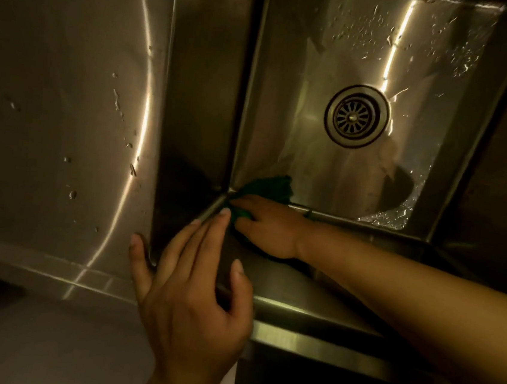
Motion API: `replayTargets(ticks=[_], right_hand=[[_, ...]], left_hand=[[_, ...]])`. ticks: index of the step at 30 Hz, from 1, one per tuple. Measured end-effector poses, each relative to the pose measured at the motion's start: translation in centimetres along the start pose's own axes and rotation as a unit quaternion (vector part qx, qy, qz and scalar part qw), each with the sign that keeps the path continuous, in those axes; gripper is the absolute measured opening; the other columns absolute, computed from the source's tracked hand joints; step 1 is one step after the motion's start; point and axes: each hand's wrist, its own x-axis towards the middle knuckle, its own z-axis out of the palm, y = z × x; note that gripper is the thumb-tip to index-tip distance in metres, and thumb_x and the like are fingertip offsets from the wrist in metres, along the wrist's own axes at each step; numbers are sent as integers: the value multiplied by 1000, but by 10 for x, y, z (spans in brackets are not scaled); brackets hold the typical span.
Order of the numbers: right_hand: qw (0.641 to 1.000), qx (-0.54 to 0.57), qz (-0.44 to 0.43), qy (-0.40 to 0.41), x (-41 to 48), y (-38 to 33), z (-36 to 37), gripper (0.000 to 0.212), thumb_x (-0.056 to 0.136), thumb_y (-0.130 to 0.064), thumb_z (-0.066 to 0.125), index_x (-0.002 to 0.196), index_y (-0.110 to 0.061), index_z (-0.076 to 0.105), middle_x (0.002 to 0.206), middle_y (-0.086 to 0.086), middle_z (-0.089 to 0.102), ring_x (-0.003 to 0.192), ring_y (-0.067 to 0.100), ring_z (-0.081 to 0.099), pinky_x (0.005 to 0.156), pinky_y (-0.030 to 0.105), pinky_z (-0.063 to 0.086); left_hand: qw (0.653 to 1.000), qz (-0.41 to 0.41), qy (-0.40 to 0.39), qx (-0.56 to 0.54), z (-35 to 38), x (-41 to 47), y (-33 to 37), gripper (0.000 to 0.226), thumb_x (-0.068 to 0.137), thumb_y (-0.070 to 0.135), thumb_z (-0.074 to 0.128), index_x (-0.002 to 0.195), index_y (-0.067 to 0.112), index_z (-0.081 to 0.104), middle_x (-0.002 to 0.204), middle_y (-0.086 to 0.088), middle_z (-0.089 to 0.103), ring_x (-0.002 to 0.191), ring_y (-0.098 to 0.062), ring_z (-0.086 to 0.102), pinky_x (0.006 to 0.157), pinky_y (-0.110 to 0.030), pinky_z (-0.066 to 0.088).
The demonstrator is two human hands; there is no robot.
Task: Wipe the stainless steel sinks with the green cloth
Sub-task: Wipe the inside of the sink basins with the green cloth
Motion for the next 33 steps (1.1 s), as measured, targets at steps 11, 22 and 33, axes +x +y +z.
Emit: replayTargets(ticks=[11,22,33], right_hand=[[996,-57,-72,1,-122,-16,-19,61,101,-47,42,159,-39,25,166,-18,21,151,-1,16,122,16,12],[984,-69,163,22,-209,84,-40,56,99,-54,37,154,-48,29,163,-23,23,146,-4,24,116,14,13],[982,-1,189,19,-96,97,-39,46,104,-42,44,149,-30,45,142,-1,54,108,16,64,84,21,50]], left_hand=[[999,14,-44,-6,-5,0,-3,46,97,44,46,135,28,65,133,12,65,131,-10,53,126,-56,2],[986,78,-142,-21,1,-13,39,36,97,42,45,104,34,79,110,16,75,111,-12,66,118,-57,26],[992,57,-113,-6,11,5,54,34,96,42,46,101,28,77,95,9,75,86,-16,68,80,-33,39]])
